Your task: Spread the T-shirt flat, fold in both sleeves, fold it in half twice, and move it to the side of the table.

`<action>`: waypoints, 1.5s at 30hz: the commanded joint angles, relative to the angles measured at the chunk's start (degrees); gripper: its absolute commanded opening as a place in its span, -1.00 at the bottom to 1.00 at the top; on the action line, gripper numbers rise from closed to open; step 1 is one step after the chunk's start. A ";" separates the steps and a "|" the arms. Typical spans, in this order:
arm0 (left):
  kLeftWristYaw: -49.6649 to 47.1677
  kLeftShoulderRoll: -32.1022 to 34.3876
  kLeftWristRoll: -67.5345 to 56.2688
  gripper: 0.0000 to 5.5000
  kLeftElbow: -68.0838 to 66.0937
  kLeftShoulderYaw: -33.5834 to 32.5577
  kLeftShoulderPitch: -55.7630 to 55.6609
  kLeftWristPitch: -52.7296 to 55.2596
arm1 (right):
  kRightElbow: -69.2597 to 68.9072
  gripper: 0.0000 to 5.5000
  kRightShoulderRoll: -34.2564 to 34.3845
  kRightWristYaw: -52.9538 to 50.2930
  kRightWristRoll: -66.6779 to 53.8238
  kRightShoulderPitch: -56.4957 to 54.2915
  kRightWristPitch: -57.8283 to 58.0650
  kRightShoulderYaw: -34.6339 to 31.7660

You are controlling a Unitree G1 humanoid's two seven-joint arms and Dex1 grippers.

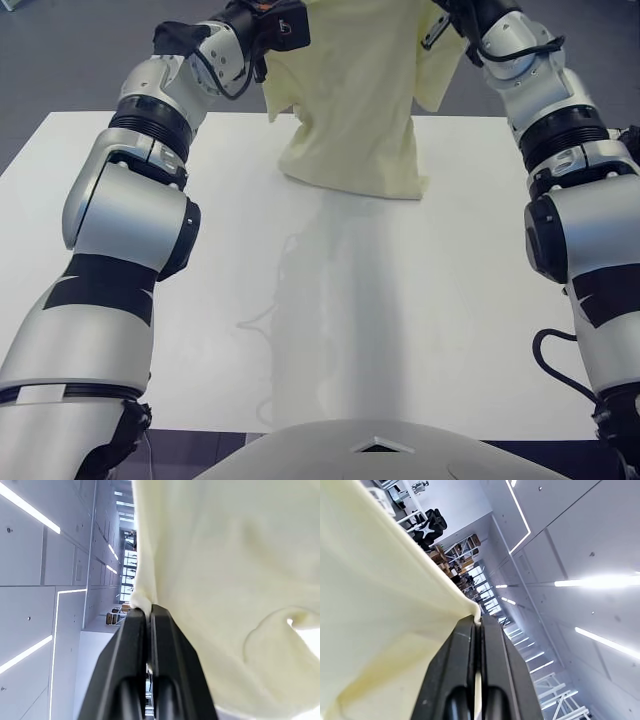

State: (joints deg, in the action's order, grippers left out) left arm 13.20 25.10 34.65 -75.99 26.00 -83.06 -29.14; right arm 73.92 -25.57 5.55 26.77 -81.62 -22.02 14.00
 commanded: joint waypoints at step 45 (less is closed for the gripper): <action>39.71 22.00 -36.39 0.08 78.16 -9.53 63.39 18.22 | -109.26 0.02 -37.43 50.78 -48.43 87.52 61.08 -22.62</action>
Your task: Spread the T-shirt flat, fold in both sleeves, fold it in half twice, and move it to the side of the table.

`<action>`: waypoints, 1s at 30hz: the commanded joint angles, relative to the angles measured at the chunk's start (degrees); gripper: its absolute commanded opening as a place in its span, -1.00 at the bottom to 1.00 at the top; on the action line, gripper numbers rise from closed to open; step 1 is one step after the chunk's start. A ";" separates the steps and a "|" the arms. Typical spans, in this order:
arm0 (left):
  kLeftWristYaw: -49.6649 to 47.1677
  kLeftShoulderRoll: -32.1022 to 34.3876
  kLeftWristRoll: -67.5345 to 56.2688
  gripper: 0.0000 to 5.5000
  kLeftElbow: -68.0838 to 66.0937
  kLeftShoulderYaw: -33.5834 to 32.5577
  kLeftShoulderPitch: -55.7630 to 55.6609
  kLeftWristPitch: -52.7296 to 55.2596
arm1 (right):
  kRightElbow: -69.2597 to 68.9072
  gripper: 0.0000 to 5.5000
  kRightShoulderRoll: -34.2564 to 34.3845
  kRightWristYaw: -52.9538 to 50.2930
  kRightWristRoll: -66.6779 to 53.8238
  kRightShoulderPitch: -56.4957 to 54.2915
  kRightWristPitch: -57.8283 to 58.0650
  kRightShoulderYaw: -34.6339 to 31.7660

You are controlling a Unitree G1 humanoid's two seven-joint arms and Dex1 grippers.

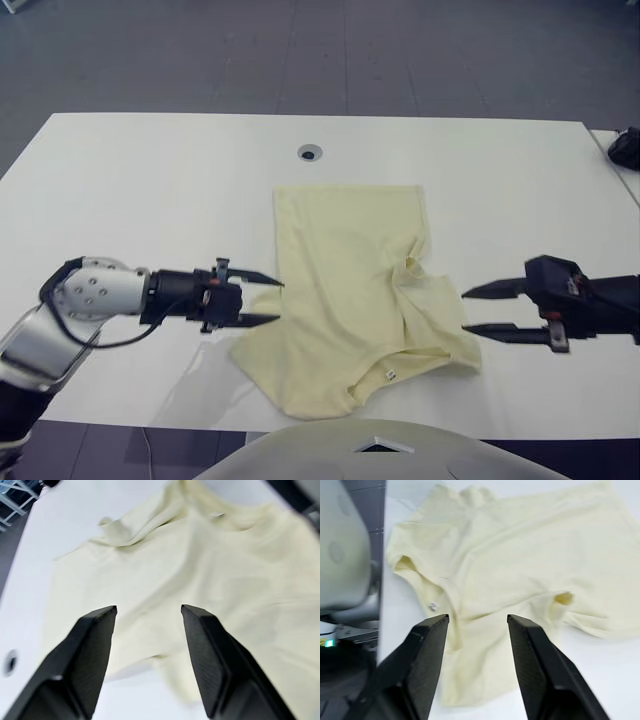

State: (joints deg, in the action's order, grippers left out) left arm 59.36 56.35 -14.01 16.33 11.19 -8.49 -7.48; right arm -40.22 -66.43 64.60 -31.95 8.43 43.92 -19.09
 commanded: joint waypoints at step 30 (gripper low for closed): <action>-41.69 -36.84 46.26 0.96 -92.54 19.47 -47.40 -17.27 | 16.09 0.96 9.92 -25.18 40.92 3.08 -2.96 21.88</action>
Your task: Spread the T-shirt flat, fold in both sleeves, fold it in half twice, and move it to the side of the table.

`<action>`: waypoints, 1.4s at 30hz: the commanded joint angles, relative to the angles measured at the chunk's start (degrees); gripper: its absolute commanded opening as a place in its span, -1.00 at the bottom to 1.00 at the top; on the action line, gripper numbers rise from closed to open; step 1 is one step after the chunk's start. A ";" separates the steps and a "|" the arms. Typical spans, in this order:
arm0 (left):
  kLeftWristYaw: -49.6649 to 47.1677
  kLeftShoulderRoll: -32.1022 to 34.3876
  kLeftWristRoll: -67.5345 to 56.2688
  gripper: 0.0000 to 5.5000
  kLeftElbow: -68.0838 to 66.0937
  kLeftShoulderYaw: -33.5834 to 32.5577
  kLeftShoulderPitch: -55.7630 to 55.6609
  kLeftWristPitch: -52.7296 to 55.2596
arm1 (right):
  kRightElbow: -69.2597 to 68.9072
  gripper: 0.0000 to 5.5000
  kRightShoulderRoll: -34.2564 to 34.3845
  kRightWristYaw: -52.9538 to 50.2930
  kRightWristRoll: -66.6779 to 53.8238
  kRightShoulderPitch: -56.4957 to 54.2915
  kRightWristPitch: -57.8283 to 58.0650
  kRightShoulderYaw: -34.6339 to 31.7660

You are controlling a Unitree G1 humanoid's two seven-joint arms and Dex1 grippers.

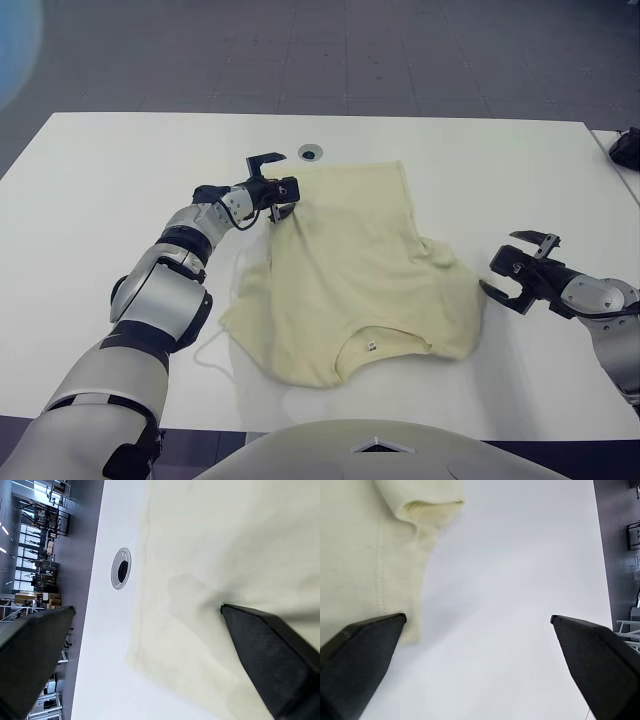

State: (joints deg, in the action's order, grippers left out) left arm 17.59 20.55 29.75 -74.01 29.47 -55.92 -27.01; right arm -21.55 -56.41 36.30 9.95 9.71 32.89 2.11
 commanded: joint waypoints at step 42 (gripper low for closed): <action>24.09 30.73 -20.66 0.96 84.63 -21.36 57.47 17.89 | 63.01 0.96 33.22 -19.20 2.74 -45.83 -27.70 11.83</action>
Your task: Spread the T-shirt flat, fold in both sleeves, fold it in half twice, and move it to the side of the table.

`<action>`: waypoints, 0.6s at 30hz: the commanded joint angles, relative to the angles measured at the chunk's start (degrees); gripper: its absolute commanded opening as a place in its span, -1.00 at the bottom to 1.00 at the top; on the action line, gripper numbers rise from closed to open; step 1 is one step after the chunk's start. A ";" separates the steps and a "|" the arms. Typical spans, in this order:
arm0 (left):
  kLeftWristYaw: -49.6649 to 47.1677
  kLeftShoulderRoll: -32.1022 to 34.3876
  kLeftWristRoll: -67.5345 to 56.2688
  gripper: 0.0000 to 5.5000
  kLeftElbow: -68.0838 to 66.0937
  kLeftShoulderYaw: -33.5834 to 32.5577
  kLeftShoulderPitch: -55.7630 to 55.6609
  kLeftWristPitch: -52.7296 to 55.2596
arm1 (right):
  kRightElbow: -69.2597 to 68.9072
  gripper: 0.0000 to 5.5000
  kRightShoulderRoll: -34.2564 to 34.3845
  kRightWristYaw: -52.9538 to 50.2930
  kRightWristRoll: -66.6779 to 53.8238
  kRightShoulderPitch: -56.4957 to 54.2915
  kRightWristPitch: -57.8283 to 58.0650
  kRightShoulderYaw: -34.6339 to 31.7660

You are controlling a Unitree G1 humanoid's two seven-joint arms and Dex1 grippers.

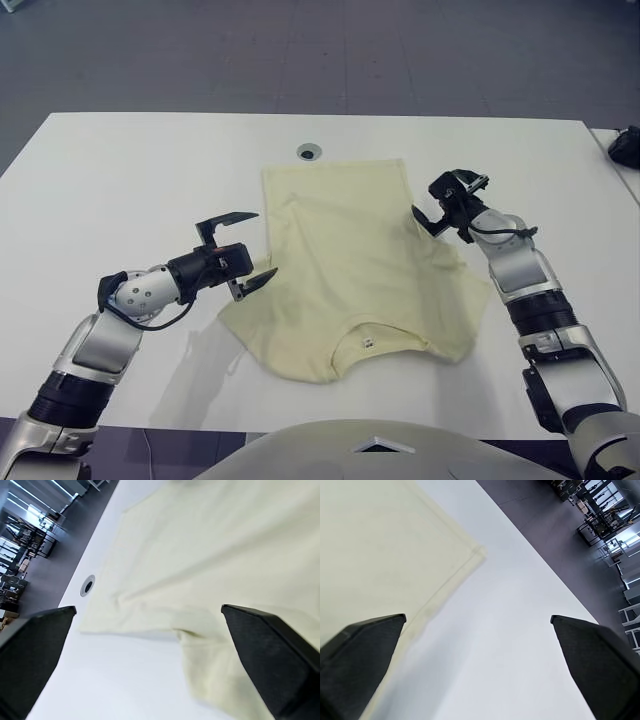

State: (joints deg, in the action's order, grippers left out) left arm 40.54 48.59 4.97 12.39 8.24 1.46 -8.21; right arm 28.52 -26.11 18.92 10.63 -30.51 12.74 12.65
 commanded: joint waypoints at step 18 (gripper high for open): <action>-2.76 -5.28 13.41 0.96 -26.51 6.76 -17.37 -12.70 | 32.90 0.96 3.23 -11.31 6.73 -12.95 -13.55 0.83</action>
State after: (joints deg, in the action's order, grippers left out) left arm 38.28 43.80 18.01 -13.10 14.83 -15.84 -19.72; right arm 60.15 -22.37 7.95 16.78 -45.10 -1.08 13.81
